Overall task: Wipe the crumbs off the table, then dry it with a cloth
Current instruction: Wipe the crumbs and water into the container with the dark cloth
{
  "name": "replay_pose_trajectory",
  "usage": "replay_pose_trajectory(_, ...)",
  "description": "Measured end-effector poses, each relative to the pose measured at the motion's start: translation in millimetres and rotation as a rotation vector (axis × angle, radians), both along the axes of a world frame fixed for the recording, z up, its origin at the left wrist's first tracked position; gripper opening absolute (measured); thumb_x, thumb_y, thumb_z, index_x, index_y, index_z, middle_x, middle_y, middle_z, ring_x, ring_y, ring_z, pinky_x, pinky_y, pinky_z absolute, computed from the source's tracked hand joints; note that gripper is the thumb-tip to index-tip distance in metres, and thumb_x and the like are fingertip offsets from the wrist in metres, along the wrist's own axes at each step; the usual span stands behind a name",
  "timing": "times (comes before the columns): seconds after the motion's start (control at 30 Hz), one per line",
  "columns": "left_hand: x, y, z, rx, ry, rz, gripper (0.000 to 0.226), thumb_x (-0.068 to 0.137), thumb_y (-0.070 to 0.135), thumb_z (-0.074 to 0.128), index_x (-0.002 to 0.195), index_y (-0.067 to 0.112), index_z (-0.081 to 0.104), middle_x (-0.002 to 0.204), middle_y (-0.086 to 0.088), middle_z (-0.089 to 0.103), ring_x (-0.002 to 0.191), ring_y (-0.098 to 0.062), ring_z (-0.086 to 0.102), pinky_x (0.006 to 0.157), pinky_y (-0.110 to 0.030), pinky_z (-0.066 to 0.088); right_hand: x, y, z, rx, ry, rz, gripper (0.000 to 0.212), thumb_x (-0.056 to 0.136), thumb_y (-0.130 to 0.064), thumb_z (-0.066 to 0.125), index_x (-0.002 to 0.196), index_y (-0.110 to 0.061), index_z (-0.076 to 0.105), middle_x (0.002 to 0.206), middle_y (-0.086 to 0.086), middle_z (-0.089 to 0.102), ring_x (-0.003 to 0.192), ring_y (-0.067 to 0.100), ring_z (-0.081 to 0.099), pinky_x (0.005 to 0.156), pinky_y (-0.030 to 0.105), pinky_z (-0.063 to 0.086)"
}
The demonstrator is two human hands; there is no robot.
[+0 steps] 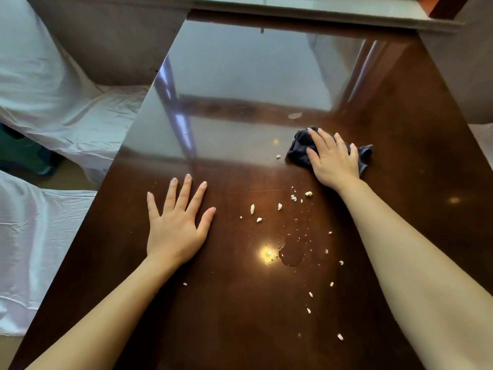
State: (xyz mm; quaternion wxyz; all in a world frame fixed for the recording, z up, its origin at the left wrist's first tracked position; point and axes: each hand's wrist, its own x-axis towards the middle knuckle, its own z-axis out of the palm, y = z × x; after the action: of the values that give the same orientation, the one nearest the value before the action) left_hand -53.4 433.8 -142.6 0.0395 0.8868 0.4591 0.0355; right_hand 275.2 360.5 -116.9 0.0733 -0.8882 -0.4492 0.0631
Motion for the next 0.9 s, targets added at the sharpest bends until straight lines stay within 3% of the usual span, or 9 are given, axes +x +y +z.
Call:
replay_pose_trajectory(0.3, 0.1, -0.2, 0.3, -0.004, -0.027, -0.01, 0.06, 0.086, 0.06, 0.004, 0.142, 0.04, 0.004, 0.156, 0.006, 0.004, 0.143, -0.017, -0.005, 0.112, -0.056, -0.005, -14.1, 46.1, 2.9, 0.074, 0.022, 0.189, 0.046, 0.097, -0.038, 0.028, 0.143, -0.036, 0.02, 0.152, -0.004, 0.028, 0.142, 0.024, 0.016, 0.113, 0.052, 0.008)
replay_pose_trajectory(0.5, 0.1, 1.7, -1.1, -0.01, -0.017, -0.005, 0.059, 0.086, 0.06, 0.003, 0.142, 0.041, 0.004, 0.157, 0.007, 0.002, 0.143, -0.016, -0.007, 0.112, -0.056, -0.007, -42.2, 37.3, 1.3, 0.107, 0.037, 0.379, 0.044, 0.098, -0.036, 0.029, 0.141, -0.037, 0.023, 0.15, -0.006, 0.033, 0.141, 0.021, 0.018, 0.113, 0.05, 0.006)
replay_pose_trajectory(0.9, -3.8, 3.7, 2.9, -0.085, -0.008, -0.039, 0.053, 0.091, 0.048, 0.008, 0.143, 0.038, 0.004, 0.157, 0.007, -0.001, 0.143, -0.015, -0.009, 0.11, -0.055, -0.011, -121.4, -11.4, -2.8, 0.081, 0.031, 0.554, 0.045, 0.097, -0.04, 0.028, 0.142, -0.04, 0.02, 0.151, -0.011, 0.03, 0.142, 0.016, 0.015, 0.114, 0.047, 0.005)
